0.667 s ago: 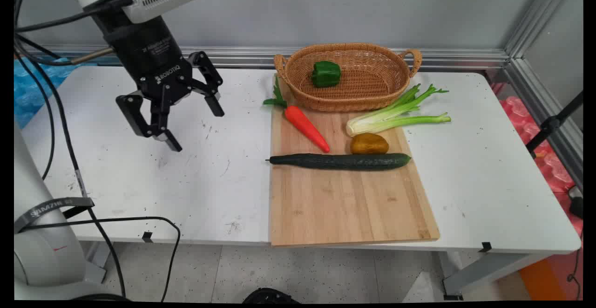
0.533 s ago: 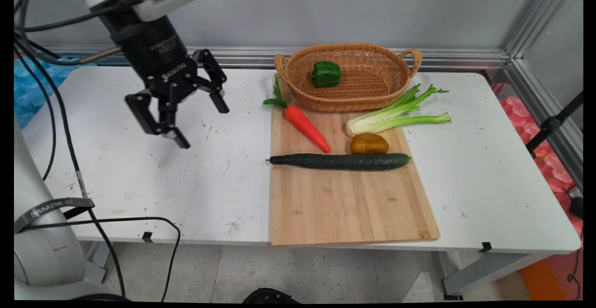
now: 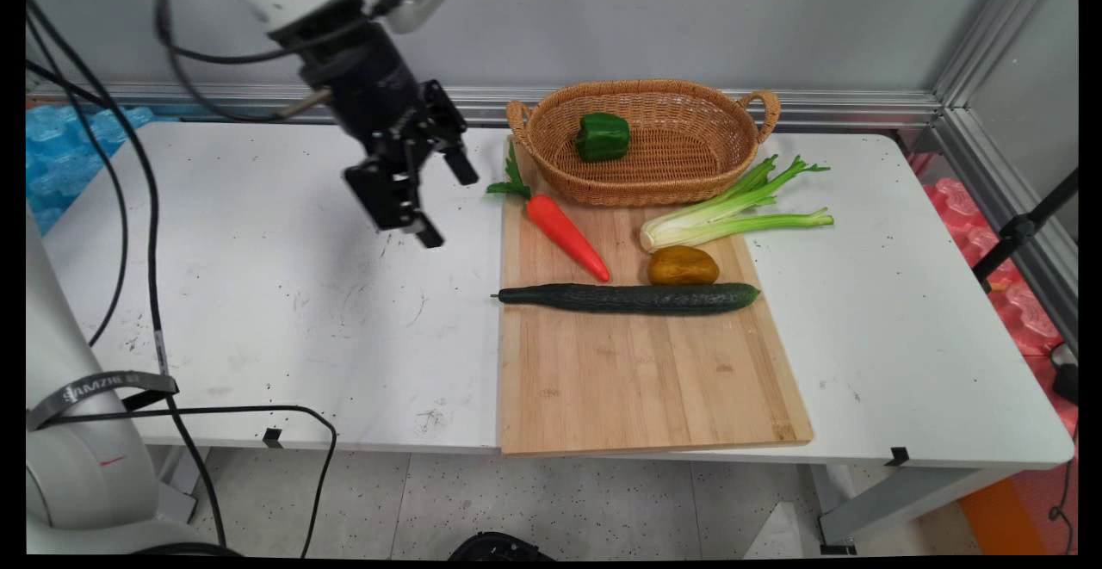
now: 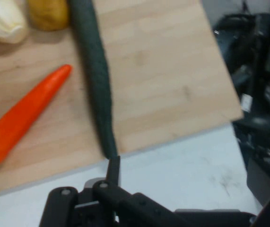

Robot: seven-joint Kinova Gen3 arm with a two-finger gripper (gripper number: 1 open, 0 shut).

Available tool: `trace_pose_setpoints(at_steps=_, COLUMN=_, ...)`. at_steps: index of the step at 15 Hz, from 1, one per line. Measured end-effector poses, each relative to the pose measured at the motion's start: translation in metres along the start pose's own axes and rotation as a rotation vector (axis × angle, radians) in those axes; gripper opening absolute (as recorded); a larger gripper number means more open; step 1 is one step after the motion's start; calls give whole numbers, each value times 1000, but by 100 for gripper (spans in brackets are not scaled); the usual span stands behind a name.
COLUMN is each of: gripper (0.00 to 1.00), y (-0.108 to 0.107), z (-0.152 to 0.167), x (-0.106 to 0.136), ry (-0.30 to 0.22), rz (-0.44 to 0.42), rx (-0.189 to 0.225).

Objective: Pick up the cucumber from the cutting board

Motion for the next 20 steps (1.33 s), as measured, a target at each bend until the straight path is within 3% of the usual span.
trace_pose_setpoints(at_steps=8, gripper=100, y=-34, z=62, x=23, ry=26, rz=-102, rx=64)
trace_pose_setpoints(at_steps=20, gripper=100, y=-63, z=187, x=57, ry=51, rz=-131, rx=74)
